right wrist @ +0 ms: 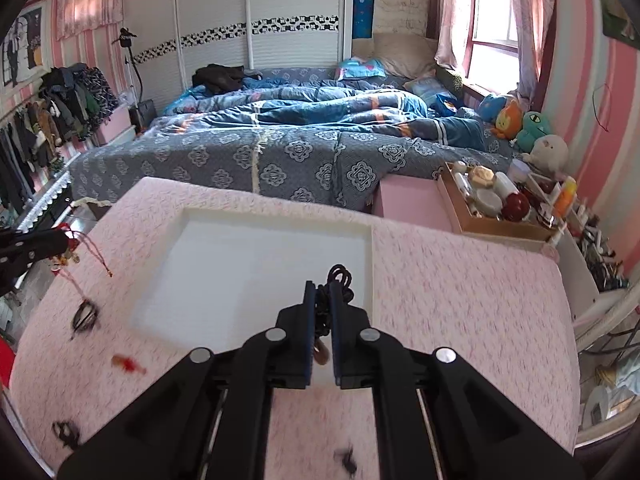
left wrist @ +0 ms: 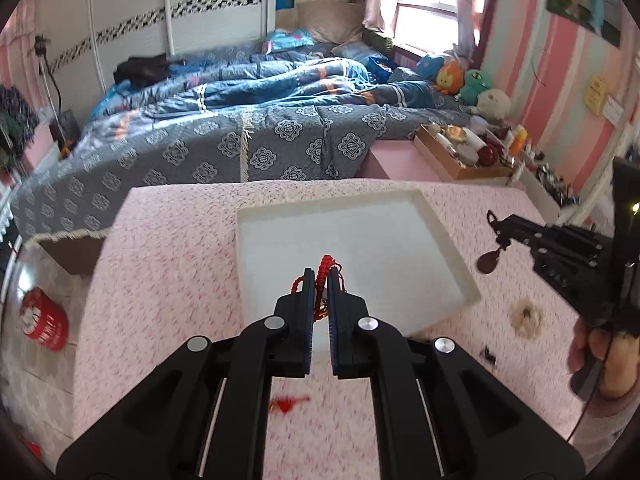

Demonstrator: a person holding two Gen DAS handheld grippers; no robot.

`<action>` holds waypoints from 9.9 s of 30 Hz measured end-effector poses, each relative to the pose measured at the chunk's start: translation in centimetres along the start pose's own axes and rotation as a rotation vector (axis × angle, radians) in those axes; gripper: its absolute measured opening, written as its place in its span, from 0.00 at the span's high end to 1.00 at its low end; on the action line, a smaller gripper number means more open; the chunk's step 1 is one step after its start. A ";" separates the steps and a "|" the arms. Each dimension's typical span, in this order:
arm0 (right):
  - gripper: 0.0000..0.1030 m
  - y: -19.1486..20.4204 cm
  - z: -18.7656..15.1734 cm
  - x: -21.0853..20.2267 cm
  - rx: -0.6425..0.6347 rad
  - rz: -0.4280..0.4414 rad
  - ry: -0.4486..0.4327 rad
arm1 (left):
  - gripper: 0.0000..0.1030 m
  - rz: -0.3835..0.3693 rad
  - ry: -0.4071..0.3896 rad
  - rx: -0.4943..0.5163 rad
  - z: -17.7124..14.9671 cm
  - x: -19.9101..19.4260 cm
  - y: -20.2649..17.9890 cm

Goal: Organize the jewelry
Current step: 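Carry both charms over the white tray and open both tools to drop them, then lift both open tools away from the white tray, then grasp the black braided bracelet with the left tool while the right tool grasps the black tassel charm, then carry bracelet and tassel charm into the white tray and open both tools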

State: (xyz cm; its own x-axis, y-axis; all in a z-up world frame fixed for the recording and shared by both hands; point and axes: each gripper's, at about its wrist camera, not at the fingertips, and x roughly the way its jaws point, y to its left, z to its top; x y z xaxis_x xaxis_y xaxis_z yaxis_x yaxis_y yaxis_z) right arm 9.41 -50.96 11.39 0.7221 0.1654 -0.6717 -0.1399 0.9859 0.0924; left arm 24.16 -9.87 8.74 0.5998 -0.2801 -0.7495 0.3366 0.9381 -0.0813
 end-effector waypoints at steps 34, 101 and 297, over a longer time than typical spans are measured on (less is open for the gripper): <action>0.94 -2.4 1.7 19.7 0.000 -0.026 0.079 | 0.96 0.029 0.171 -0.129 2.1 23.8 5.9; 0.29 -3.5 -16.9 -13.3 0.201 -0.145 -0.122 | 0.03 0.300 -0.166 -0.076 -19.5 -9.4 9.3; 0.54 -1.7 -2.2 17.7 -0.005 0.014 0.185 | 0.59 0.017 0.177 0.015 -2.3 21.1 3.3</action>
State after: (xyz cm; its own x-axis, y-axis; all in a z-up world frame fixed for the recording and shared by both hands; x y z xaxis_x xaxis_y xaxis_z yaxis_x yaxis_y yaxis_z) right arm 20.94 -49.73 -2.29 0.5833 0.1704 -0.7942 -0.1525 0.9833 0.0990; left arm 36.25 -12.17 -8.86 0.4689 -0.2225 -0.8548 0.3387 0.9391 -0.0586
